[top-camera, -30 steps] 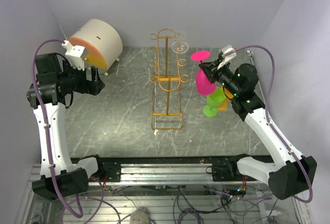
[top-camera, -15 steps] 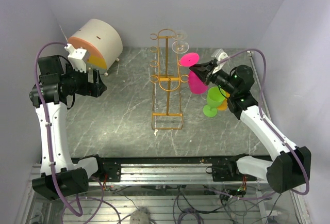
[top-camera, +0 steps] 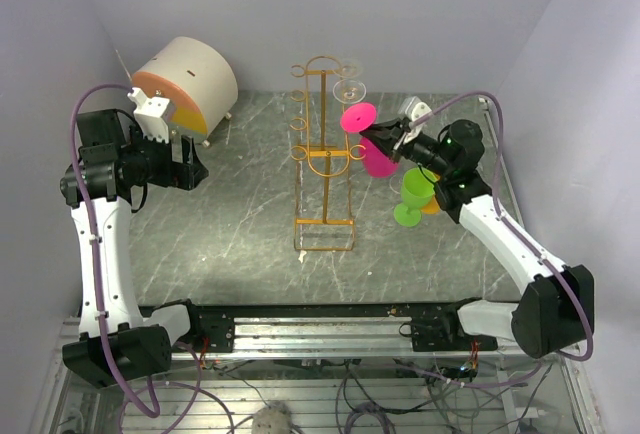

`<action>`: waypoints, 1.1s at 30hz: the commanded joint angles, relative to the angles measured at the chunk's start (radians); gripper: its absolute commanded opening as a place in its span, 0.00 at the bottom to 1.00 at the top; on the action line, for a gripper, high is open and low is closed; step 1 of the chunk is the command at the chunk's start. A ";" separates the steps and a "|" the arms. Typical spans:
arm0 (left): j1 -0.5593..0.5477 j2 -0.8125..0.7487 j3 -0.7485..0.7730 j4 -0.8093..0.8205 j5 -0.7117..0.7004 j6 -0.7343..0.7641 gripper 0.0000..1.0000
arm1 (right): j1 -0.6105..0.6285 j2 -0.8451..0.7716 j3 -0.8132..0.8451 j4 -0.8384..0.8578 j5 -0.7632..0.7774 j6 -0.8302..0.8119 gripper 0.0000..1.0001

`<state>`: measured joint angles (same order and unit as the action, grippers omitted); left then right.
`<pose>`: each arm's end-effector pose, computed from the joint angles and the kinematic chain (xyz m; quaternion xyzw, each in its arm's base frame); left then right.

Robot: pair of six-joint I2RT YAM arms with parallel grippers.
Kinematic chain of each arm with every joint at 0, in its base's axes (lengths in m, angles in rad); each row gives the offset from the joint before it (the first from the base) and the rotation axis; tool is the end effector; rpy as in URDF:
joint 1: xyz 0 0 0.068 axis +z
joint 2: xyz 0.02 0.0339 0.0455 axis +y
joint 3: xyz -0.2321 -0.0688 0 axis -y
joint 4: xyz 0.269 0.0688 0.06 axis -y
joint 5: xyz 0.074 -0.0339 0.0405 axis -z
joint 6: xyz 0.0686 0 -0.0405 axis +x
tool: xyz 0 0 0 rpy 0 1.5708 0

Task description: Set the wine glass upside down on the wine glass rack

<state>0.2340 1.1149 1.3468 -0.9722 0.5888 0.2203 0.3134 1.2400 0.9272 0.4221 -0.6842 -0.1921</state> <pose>0.2642 0.0238 0.3537 0.1111 0.8764 -0.1717 0.4359 0.3152 0.1477 0.3212 -0.3991 0.5463 0.2660 0.6867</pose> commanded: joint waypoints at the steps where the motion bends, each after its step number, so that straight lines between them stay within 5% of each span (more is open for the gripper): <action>1: -0.002 -0.002 -0.009 0.021 0.020 0.003 1.00 | -0.003 0.030 0.031 0.047 -0.038 -0.009 0.00; 9: -0.001 0.007 -0.009 0.023 0.024 0.006 0.99 | -0.003 0.060 0.047 0.062 -0.062 0.019 0.00; 10: -0.002 0.009 -0.008 0.022 0.025 0.007 0.99 | -0.003 0.062 0.052 0.053 -0.065 0.025 0.03; 12: -0.001 0.011 -0.006 0.020 0.026 0.008 0.99 | -0.003 0.053 0.052 0.044 -0.044 0.044 0.35; 15: -0.002 0.013 -0.005 0.018 0.027 0.010 0.99 | -0.003 -0.003 0.020 0.037 0.012 0.030 0.57; 26: -0.003 0.033 0.018 0.006 0.064 0.007 0.99 | -0.002 -0.193 -0.053 -0.199 0.351 0.013 0.69; 27: -0.004 0.033 0.014 0.007 0.066 0.006 0.99 | -0.002 -0.211 -0.058 -0.231 0.402 0.022 0.71; 28: -0.003 0.034 0.013 0.006 0.067 0.008 0.99 | -0.002 -0.224 -0.062 -0.266 0.469 0.044 0.92; 29: -0.005 0.034 0.012 0.008 0.066 0.008 0.99 | -0.003 -0.234 -0.060 -0.301 0.544 0.109 0.99; 33: -0.005 0.047 0.025 -0.002 0.095 0.008 0.99 | -0.036 -0.148 0.165 -0.650 0.691 0.322 1.00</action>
<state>0.2337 1.1522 1.3468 -0.9722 0.6228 0.2211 0.3065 1.0222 0.9142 0.1169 -0.2062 -0.0525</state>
